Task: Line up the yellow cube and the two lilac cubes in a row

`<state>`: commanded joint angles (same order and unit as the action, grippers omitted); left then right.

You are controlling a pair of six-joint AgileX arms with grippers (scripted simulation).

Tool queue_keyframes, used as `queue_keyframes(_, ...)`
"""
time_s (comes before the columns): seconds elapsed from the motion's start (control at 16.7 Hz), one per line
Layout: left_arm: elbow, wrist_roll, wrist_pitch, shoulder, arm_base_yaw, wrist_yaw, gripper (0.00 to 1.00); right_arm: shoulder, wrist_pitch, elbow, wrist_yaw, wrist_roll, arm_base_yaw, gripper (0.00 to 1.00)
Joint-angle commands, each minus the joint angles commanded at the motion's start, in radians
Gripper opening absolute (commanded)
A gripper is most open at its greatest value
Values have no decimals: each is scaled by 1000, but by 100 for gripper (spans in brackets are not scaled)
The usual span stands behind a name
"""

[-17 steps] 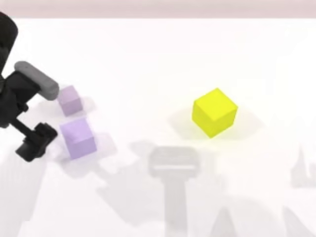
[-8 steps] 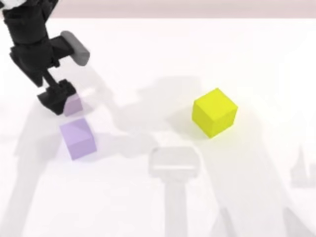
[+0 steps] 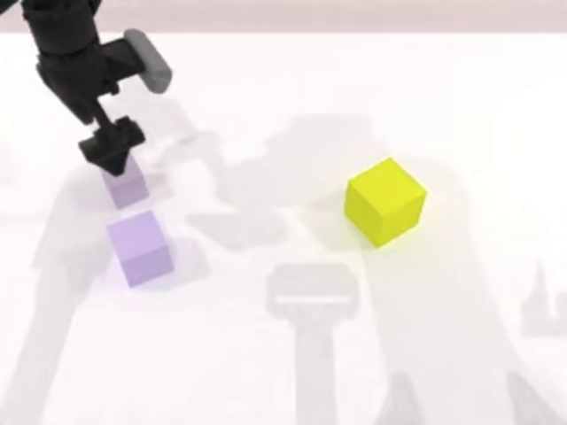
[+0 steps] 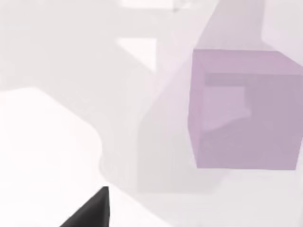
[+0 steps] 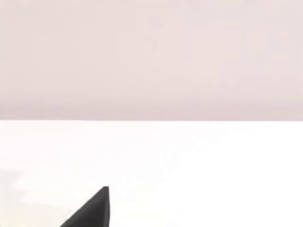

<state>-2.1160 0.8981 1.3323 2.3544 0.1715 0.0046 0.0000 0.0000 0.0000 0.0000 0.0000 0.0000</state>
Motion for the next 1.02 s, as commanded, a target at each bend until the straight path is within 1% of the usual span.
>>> queue_keyframes(0.3, 18, 1, -18, 0, -3, 0, 100, 0, 0, 0, 0, 0, 0, 100)
queue_keyframes(0.42, 68, 2, -75, 13, -2, 0, 100, 0, 0, 0, 0, 0, 0, 100)
queue_keyframes(0.72, 220, 2, -284, 57, -2, 1, 100, 0, 0, 0, 0, 0, 0, 100)
queue_keyframes(1.02, 243, 2, -310, 66, -2, 1, 100, 0, 0, 0, 0, 0, 0, 100)
